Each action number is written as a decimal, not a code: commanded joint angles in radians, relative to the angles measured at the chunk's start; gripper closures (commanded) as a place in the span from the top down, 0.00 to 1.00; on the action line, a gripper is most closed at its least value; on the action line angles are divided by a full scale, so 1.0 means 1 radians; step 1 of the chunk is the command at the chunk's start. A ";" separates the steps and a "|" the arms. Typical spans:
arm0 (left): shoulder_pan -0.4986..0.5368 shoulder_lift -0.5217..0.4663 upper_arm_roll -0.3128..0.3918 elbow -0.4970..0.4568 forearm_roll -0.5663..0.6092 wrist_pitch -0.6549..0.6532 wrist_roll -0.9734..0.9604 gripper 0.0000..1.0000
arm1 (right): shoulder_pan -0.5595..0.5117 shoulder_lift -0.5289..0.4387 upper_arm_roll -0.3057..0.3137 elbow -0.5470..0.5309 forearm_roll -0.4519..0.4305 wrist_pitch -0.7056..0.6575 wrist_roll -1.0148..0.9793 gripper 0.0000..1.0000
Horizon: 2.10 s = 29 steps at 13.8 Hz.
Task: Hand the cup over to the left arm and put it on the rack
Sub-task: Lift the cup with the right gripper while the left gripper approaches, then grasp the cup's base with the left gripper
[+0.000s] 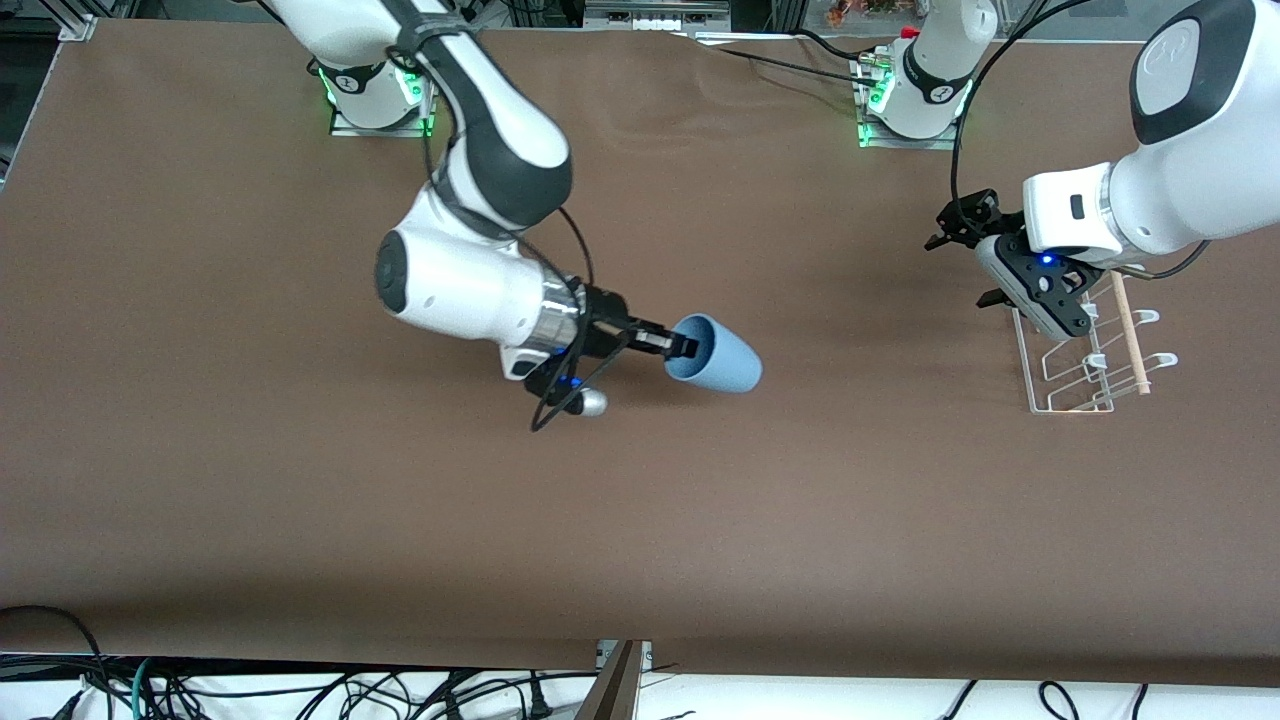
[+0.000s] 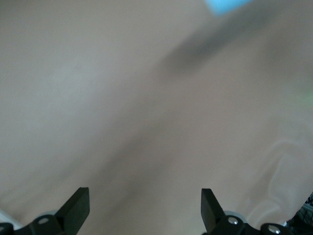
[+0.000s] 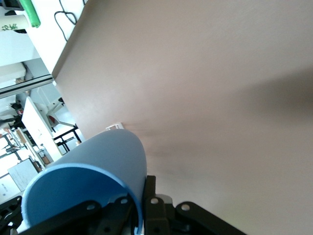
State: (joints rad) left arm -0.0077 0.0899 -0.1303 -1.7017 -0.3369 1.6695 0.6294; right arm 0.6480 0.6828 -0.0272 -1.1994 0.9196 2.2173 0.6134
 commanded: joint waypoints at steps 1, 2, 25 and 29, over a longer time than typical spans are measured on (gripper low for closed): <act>-0.011 0.030 0.003 0.020 -0.106 0.056 0.148 1.00 | 0.031 0.047 -0.010 0.095 0.022 0.008 0.065 0.00; -0.012 0.045 0.003 0.020 -0.163 0.073 0.217 1.00 | 0.033 0.047 0.009 0.101 0.022 0.008 0.065 0.00; -0.202 0.202 -0.002 0.013 -0.416 0.441 0.855 0.23 | 0.016 0.041 0.049 0.101 0.071 0.008 0.065 0.00; -0.196 0.199 -0.002 0.016 -0.415 0.429 0.856 0.16 | 0.010 0.040 0.049 0.103 0.071 0.005 0.062 0.35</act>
State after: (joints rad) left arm -0.2073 0.2746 -0.1318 -1.7005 -0.7203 2.1022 1.4408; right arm 0.6674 0.7145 0.0096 -1.1328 0.9633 2.2290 0.6721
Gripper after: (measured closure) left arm 0.220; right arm 0.947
